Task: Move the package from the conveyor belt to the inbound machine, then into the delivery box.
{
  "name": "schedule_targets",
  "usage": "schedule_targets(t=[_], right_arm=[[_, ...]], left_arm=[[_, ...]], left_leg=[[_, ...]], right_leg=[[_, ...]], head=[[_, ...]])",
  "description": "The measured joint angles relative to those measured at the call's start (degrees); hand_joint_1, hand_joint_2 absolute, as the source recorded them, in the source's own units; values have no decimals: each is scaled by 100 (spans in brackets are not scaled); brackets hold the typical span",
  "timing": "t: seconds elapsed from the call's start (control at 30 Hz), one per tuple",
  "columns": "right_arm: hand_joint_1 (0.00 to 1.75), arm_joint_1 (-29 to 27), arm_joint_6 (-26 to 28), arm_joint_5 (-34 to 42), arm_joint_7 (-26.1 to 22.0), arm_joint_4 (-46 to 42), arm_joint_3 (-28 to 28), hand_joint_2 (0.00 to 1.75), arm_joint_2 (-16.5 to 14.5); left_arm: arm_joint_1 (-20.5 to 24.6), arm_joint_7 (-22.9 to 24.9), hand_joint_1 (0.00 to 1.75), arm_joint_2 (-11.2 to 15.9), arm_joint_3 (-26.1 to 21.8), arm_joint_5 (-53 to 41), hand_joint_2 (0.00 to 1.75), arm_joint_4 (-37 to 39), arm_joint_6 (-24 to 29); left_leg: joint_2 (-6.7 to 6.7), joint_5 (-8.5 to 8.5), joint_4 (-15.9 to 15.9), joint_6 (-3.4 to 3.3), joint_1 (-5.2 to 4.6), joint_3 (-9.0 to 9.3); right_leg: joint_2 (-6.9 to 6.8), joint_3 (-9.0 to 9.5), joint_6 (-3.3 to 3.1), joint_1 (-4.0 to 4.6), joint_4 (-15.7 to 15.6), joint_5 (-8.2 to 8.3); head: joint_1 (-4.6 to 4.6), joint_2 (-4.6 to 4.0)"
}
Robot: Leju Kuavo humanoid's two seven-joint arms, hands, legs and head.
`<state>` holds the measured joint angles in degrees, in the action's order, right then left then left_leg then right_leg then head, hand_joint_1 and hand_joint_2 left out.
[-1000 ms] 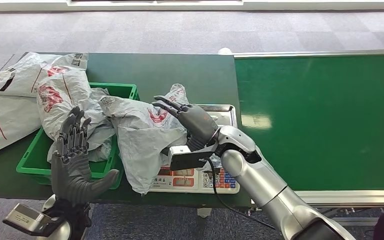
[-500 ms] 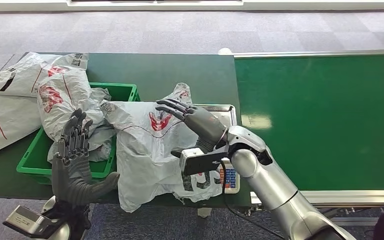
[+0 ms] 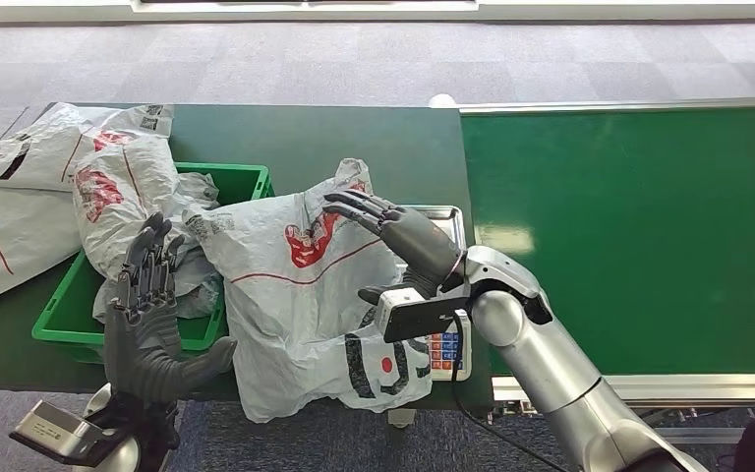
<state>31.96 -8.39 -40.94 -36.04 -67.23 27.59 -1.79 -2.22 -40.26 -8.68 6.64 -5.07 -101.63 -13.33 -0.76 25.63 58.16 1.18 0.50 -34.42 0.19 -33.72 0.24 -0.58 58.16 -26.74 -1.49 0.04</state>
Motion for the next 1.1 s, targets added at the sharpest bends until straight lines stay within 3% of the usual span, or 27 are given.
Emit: schedule_targets(t=[0.27,0.53,0.6,0.67,0.77,0.87,1.0,1.1], right_arm=[[0,-28,0,26,-16,-49,-27,0,25],[0,-153,-109,130,-135,-264,-199,0,96],[0,-216,-96,149,-162,-354,-263,0,108],[0,-297,-15,190,-227,-457,-355,0,108],[0,-395,185,436,-356,-642,-495,0,79],[0,-340,265,610,-389,-762,-537,0,-41],[0,-207,242,556,-374,-794,-549,0,-255],[0,-175,239,523,-370,-804,-560,0,-316]], left_arm=[[0,0,0,2,-1,-28,175,13,39],[-29,3,0,36,-1,-368,175,57,418],[-25,94,0,63,-1,-1019,175,82,748],[84,489,0,135,24,-2430,175,211,1125],[744,1514,0,391,299,-5100,175,934,988],[1899,2102,0,581,961,-6815,175,2476,789],[3173,2163,0,616,1793,-7366,175,4544,1162],[3645,2141,0,625,2133,-7392,175,5369,1252]], left_leg=[[1,0,0,0,0,0],[1,0,0,0,0,0],[0,0,0,0,0,0],[-3,0,1,-1,0,0],[-14,-12,1,-5,0,-4],[-12,-36,1,3,0,-14],[20,-50,0,5,0,-14],[22,-49,0,5,-1,-7]], right_leg=[[0,1,0,0,0,0],[0,0,0,0,0,0],[-1,-1,0,0,0,0],[-6,-4,1,-1,-1,0],[-21,-5,-1,-2,-2,6],[-17,-16,-6,-4,-1,35],[14,-22,-6,-2,1,61],[16,-14,-6,-4,1,61]], head=[[0,0],[0,0],[0,0],[0,0],[0,0],[-2,0],[-1,0],[-2,0]])
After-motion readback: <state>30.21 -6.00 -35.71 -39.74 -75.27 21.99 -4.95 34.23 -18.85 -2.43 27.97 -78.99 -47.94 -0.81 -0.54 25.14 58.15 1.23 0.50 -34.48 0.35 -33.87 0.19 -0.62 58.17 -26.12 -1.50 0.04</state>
